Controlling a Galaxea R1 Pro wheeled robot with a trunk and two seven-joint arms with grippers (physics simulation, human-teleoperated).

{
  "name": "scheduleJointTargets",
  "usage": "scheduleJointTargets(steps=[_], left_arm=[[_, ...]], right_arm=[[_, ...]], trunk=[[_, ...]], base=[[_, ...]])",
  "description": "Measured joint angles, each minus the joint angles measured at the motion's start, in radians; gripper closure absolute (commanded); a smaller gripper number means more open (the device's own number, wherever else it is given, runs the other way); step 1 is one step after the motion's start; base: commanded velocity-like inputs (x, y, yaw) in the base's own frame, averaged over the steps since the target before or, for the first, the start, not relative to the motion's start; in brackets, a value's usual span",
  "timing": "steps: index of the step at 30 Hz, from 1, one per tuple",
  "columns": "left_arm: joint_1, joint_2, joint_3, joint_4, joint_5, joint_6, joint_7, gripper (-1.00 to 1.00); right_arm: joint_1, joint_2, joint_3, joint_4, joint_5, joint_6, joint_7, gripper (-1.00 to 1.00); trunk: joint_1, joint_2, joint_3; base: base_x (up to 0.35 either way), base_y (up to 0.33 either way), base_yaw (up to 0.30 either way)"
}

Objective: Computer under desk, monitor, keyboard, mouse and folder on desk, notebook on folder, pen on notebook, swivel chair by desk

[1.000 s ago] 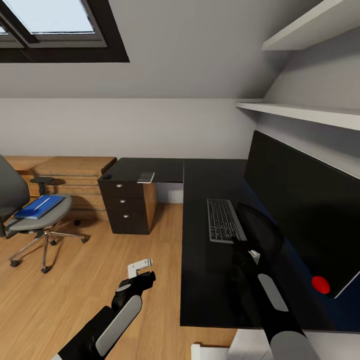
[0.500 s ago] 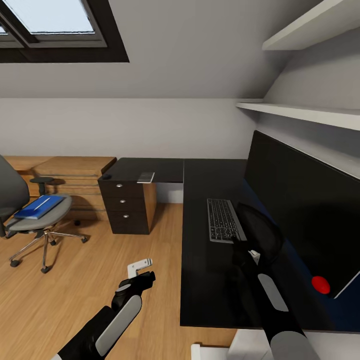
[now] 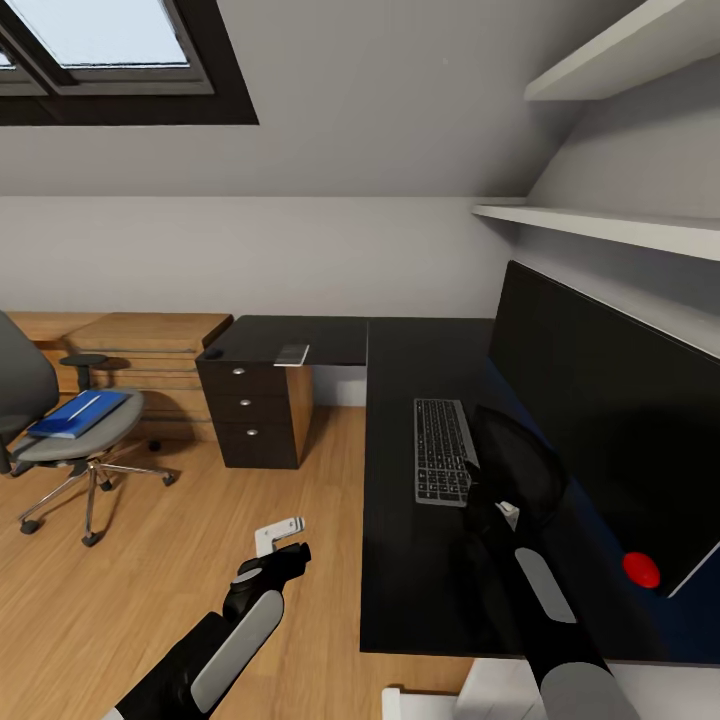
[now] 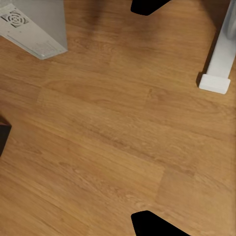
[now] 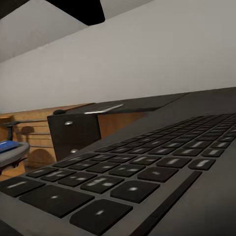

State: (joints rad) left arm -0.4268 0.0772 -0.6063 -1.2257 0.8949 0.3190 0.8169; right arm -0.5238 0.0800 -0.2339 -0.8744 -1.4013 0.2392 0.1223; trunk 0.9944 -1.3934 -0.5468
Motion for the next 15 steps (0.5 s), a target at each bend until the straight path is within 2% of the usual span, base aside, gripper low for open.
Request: scheduleJointTargets(steps=[5, 15], left_arm=[[0.0, 0.0, 0.0, 0.0, 0.0, 0.0, 0.0, -1.0], [0.0, 0.0, 0.001, 0.0, 0.0, 0.0, 0.0, -1.0]], right_arm=[[0.0, 0.0, -0.001, 0.0, 0.0, 0.0, 0.0, -1.0], [0.0, 0.0, -0.001, 0.0, 0.0, 0.0, 0.0, -1.0]], trunk=[[0.0, 0.0, 0.0], [0.0, 0.0, 0.0]], base=[[0.0, -0.137, 0.0], [-0.001, -0.015, 0.0]])
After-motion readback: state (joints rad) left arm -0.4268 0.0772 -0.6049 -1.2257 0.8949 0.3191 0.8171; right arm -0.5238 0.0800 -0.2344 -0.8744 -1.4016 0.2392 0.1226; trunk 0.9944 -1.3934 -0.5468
